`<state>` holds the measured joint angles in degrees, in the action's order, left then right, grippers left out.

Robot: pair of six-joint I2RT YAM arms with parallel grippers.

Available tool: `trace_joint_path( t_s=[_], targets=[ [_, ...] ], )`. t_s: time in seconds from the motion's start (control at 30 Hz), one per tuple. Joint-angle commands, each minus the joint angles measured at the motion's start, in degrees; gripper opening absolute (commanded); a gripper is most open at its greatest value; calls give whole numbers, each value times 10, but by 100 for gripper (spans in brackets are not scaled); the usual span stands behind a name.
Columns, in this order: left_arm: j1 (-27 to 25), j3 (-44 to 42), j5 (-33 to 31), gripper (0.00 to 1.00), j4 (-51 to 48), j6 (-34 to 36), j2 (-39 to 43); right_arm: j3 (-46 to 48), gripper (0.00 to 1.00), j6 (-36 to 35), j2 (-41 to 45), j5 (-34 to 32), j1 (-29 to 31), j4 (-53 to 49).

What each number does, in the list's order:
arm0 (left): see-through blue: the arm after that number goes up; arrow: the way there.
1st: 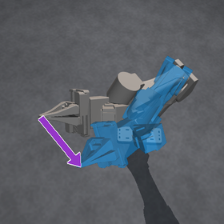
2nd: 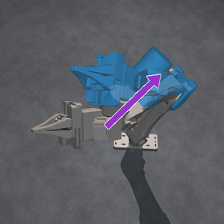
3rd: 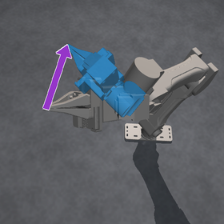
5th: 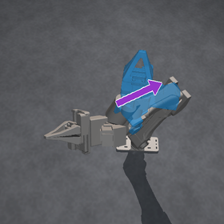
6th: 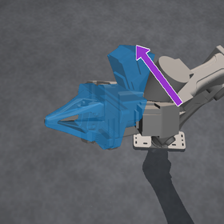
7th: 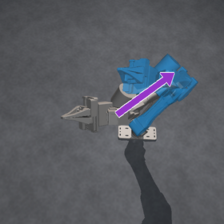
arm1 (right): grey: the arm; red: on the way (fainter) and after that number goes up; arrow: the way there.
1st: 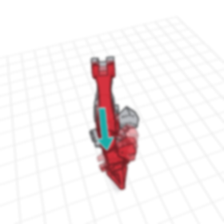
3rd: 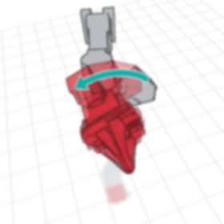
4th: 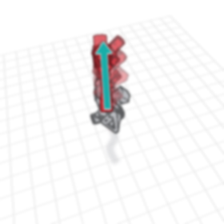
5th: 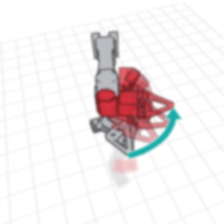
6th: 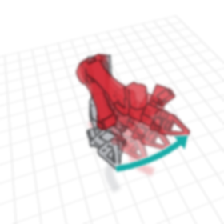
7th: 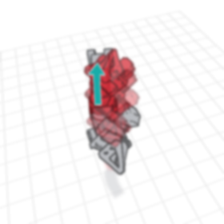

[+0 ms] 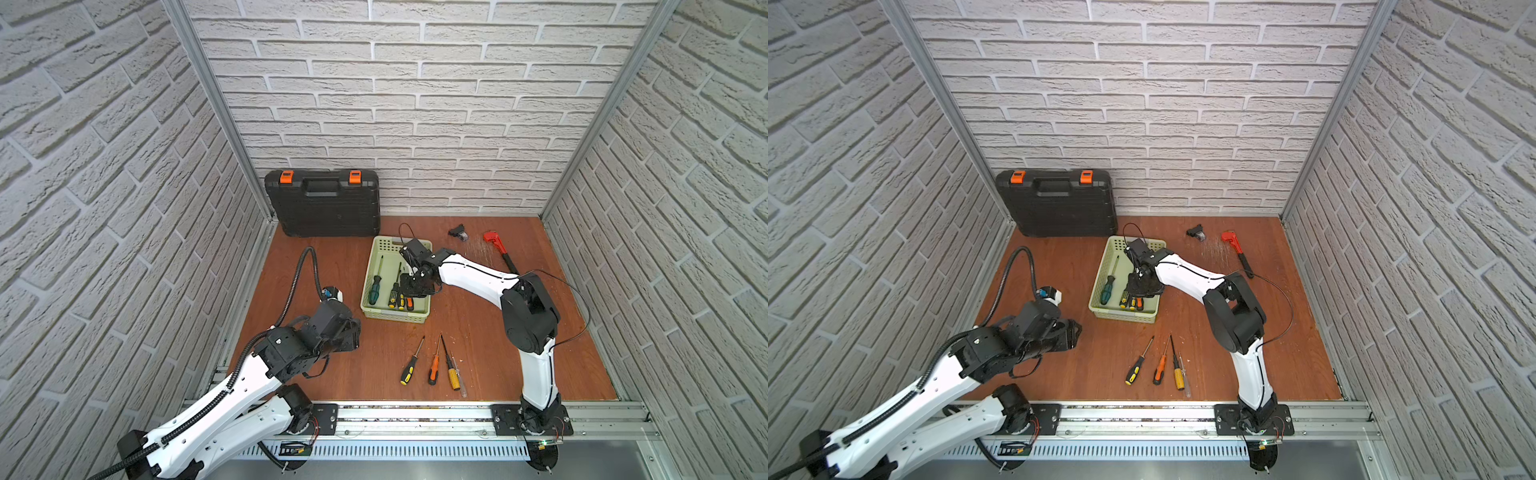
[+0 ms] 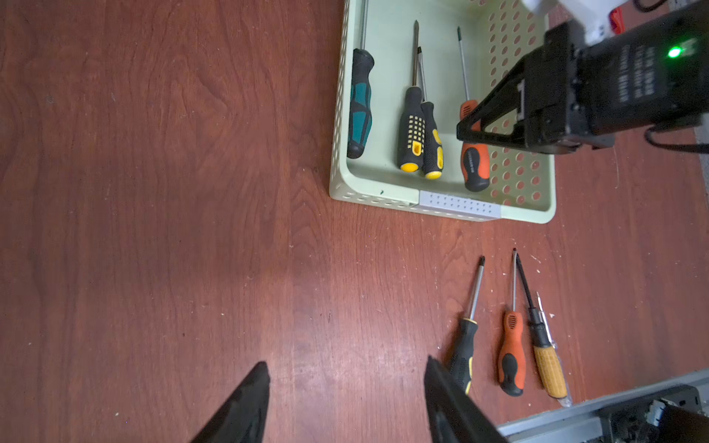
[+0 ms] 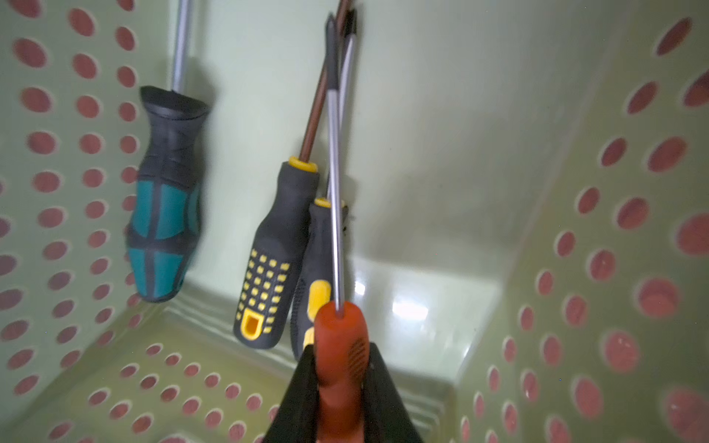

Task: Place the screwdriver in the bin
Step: 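Carry the orange-black screwdriver over the basket with the right gripper and lower it, then open the right gripper and withdraw while the left gripper grasps the black-yellow screwdriver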

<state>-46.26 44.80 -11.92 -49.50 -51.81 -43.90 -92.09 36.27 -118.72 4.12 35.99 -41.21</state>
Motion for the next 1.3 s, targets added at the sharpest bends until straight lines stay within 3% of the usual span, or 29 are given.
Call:
trace_joint_path(
  t_s=[0.0,0.2,0.5,0.8,0.97,1.13,1.27],
  targets=[
    [-2,-6,-20,65,-2,11,6,-25,15,9,-11,-20,-3,4],
    [-2,-4,-40,65,-14,19,13,-30,18,5,-30,-29,-3,7],
    [-1,12,-18,66,-17,28,-8,-40,38,-3,-25,-35,-3,-3],
    [-12,-13,164,61,45,47,-55,-30,38,-44,80,-45,13,-6],
    [-91,-53,171,57,129,10,-100,2,38,-98,169,-83,56,-36],
    [-198,-14,128,57,154,0,-206,129,38,-93,295,-63,67,-25],
    [-238,17,104,59,168,3,-289,230,38,-75,406,-59,71,-23]
  ],
)
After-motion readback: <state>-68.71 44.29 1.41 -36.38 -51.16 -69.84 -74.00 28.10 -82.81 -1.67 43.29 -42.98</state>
